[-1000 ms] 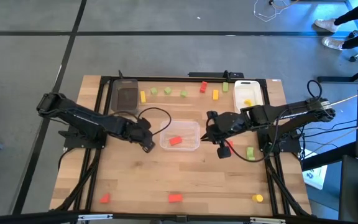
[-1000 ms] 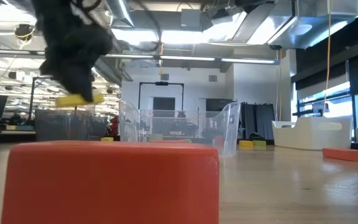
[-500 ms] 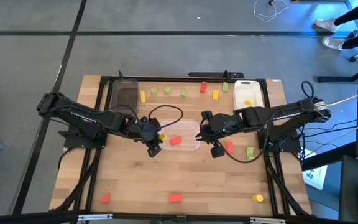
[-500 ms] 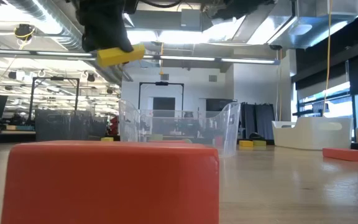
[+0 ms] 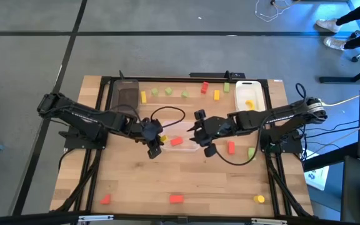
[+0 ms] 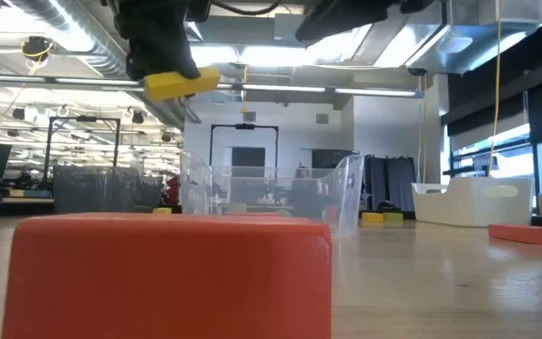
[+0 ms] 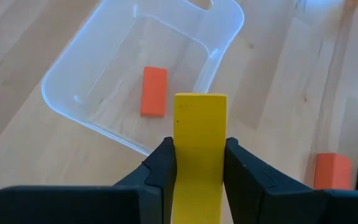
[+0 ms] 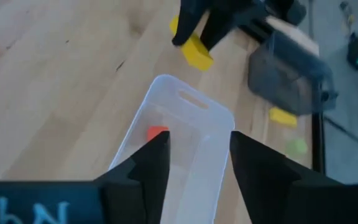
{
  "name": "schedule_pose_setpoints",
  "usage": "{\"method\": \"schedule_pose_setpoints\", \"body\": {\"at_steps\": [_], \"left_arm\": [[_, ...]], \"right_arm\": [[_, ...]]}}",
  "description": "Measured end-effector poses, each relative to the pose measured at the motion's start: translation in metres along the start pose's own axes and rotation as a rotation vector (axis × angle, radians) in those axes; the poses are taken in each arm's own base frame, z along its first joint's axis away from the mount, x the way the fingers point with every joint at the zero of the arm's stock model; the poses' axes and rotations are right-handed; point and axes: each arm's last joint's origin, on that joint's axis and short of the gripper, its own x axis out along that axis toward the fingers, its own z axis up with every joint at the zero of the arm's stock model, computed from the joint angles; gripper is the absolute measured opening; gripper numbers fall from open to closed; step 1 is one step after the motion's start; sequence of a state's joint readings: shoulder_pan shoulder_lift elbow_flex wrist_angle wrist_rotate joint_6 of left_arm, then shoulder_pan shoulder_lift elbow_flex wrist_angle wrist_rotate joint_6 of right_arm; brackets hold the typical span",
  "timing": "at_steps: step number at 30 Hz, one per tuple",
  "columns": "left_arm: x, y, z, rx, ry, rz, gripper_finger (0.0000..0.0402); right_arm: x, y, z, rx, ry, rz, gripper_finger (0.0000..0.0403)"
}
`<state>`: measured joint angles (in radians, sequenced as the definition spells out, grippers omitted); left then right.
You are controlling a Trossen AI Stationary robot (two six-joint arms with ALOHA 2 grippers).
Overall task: Sort & place blocks by color
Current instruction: Put the yellow block into the white bin
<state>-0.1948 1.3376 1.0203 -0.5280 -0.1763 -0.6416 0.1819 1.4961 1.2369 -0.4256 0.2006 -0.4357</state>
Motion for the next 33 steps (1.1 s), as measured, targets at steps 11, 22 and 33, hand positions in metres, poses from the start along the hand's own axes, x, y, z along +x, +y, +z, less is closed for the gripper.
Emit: {"method": "schedule_pose_setpoints", "body": {"at_steps": [11, 22, 33], "left_arm": [[0.001, 0.001, 0.008, 0.065, 0.011, -0.121, 0.0094], [0.002, 0.006, 0.014, 0.133, 0.046, -0.239, 0.0094], [0.002, 0.006, 0.021, 0.177, 0.016, -0.327, 0.0094]], "right_arm": [[0.02, 0.005, -0.001, -0.149, 0.015, 0.01, 0.0177], [0.041, 0.01, 0.002, -0.294, -0.051, 0.036, 0.0177], [0.052, 0.015, 0.008, -0.378, -0.132, 0.037, 0.0177]]}}
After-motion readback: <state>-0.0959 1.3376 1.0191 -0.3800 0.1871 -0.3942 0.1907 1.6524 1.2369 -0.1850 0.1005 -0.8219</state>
